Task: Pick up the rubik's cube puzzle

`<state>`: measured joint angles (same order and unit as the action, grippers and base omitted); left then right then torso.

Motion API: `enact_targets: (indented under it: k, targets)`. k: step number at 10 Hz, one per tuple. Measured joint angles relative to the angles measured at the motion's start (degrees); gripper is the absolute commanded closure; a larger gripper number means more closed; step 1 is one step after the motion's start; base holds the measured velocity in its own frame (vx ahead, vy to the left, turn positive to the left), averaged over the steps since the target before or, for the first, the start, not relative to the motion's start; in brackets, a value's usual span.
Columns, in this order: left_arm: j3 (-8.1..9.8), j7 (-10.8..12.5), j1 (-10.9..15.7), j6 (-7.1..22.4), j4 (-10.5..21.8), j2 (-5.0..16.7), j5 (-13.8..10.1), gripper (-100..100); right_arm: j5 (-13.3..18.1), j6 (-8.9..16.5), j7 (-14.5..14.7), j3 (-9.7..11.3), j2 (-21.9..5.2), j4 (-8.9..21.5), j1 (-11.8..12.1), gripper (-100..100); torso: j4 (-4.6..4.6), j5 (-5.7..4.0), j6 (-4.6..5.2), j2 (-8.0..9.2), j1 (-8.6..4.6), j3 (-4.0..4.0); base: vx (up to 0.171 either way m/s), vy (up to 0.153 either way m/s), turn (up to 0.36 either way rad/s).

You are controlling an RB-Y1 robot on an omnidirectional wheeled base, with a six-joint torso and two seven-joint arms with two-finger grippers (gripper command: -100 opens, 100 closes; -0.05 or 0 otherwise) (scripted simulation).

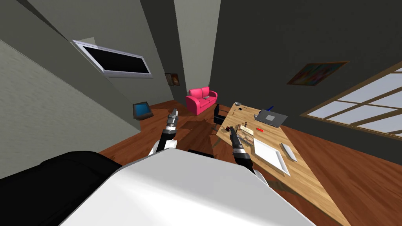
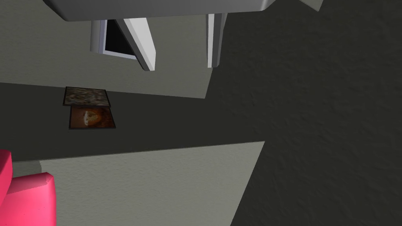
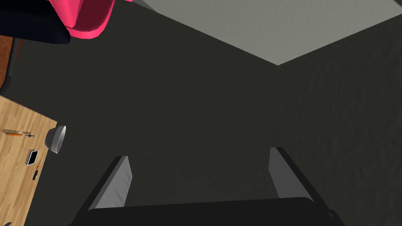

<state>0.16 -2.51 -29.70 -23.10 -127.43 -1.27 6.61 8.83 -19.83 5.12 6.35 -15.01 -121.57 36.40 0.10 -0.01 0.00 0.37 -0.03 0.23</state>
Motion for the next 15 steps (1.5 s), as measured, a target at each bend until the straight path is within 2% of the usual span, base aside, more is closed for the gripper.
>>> enact_targets:
  k: [2, 3, 4, 5, 7, 8, 10, 11, 15]
  targets:
    - [0.00, 0.0, 0.0, 0.0, 0.0, 0.0, 0.0, 0, 1.2, 0.5, 1.6, 0.4, -1.8, 1.9, 2.0, -100, -0.04, 0.00, 0.00, -0.18, -0.03, -0.11, -0.040, -0.001, 0.091]
    - [0.00, 0.0, 0.0, 0.0, 0.0, 0.0, 0.0, 0, 2.0, 0.3, 2.5, 0.5, -2.9, 3.8, 3.0, -100, -0.05, 0.00, -0.01, -0.18, -0.04, -0.11, -0.062, 0.002, 0.190]
    - [0.00, 0.0, 0.0, 0.0, 0.0, 0.0, 0.0, 0, 2.9, 1.3, 3.4, 0.4, -5.2, 4.9, 4.4, -100, -0.04, 0.00, -0.01, -0.14, -0.05, -0.09, -0.046, -0.003, 0.023]
    - [0.00, 0.0, 0.0, 0.0, 0.0, 0.0, 0.0, 0, 3.5, 1.9, 4.1, 0.6, -5.9, 5.3, 5.4, -100, -0.04, 0.00, 0.02, -0.17, -0.04, -0.10, -0.035, 0.013, 0.086]
    - [0.00, 0.0, 0.0, 0.0, 0.0, 0.0, 0.0, 0, 4.8, 2.3, 5.6, 0.8, -7.9, 8.1, 6.7, -100, -0.06, 0.01, 0.00, -0.26, 0.01, -0.15, -0.018, 0.013, 0.096]
    - [0.00, 0.0, 0.0, 0.0, 0.0, 0.0, 0.0, 0, 5.6, 3.1, 6.4, 1.0, -9.4, 8.8, 8.2, -100, -0.07, 0.01, -0.01, -0.29, 0.01, -0.17, -0.007, 0.007, 0.056]
    - [0.00, 0.0, 0.0, 0.0, 0.0, 0.0, 0.0, 0, 7.3, 2.7, 8.5, 1.5, -10.5, 12.5, 9.6, -100, -0.08, 0.00, -0.01, -0.35, 0.00, -0.21, 0.004, 0.015, 0.161]
    - [0.00, 0.0, 0.0, 0.0, 0.0, 0.0, 0.0, 0, 8.7, 4.0, 9.9, 2.1, -11.9, 14.6, 10.0, -100, -0.09, 0.01, -0.02, -0.40, 0.00, -0.23, 0.014, 0.012, 0.068]
    - [0.00, 0.0, 0.0, 0.0, 0.0, 0.0, 0.0, 0, 11.4, 5.5, 12.7, 2.2, -17.3, 18.7, 13.9, -100, -0.11, 0.01, -0.01, -0.51, 0.01, -0.29, 0.041, 0.018, 0.135]
